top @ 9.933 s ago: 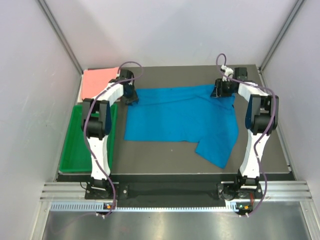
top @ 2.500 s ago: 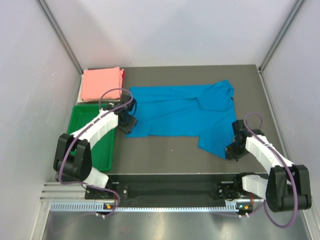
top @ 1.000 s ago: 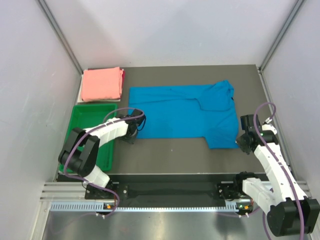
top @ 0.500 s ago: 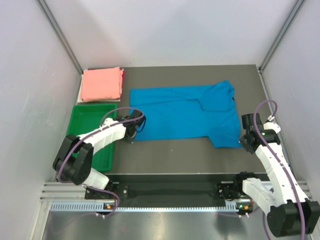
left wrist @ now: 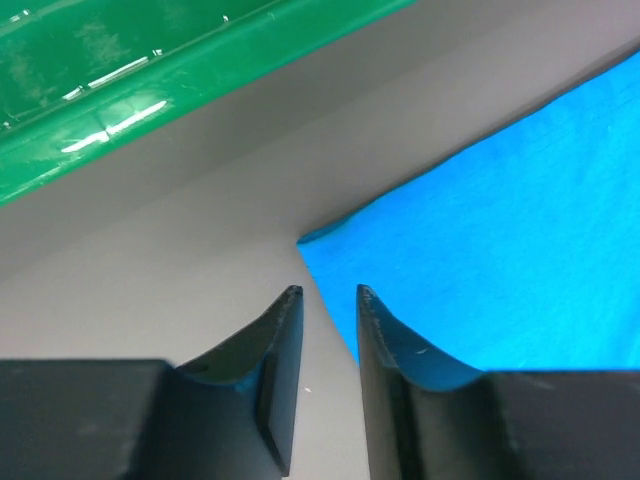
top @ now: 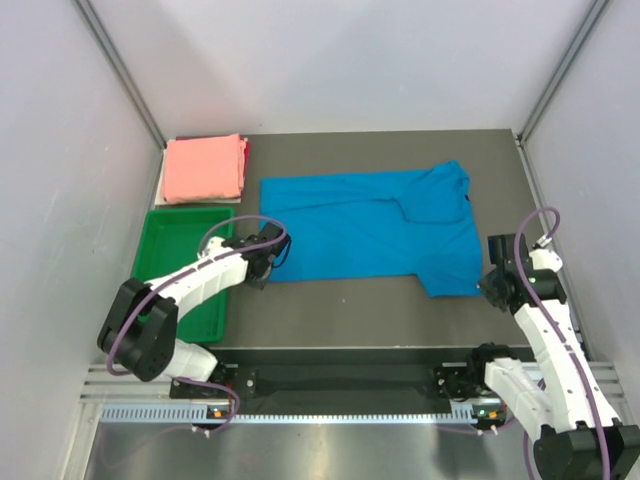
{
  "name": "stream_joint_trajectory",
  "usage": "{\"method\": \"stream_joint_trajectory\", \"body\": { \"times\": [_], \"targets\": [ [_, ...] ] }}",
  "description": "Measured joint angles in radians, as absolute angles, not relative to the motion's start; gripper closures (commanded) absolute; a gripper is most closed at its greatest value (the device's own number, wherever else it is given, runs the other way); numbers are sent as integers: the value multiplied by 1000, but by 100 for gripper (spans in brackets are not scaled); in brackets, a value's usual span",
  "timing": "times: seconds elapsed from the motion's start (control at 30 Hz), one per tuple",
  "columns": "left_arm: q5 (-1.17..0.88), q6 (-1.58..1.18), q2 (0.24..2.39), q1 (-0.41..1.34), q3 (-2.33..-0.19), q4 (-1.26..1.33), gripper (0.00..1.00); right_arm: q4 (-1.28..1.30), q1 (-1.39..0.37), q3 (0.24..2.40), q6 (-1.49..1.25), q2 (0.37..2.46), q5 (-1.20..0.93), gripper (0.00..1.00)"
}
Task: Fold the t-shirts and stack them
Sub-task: Fold the tshirt
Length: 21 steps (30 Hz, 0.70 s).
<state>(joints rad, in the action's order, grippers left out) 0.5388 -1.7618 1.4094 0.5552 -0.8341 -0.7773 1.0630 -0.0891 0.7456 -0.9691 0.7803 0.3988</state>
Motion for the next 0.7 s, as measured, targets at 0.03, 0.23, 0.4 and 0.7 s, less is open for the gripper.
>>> {"method": "stream_joint_trajectory", "body": {
  "times": [0.03,0.23,0.4,0.7],
  "targets": [
    [538,-1765,1411,555,-830,-770,64,1062,-89,746,-969,776,398,100],
    [528,-1799,1437,555,-784,-741,64,1057,-89,723,-971,739,389,100],
    [511,-1827,1477,555,-783,-733,65,1053,-89,711,-971,735,377,100],
    [525,-1856,1517,555,-797,-726,70,1043,-89,711,-971,731,376,100]
  ]
}}
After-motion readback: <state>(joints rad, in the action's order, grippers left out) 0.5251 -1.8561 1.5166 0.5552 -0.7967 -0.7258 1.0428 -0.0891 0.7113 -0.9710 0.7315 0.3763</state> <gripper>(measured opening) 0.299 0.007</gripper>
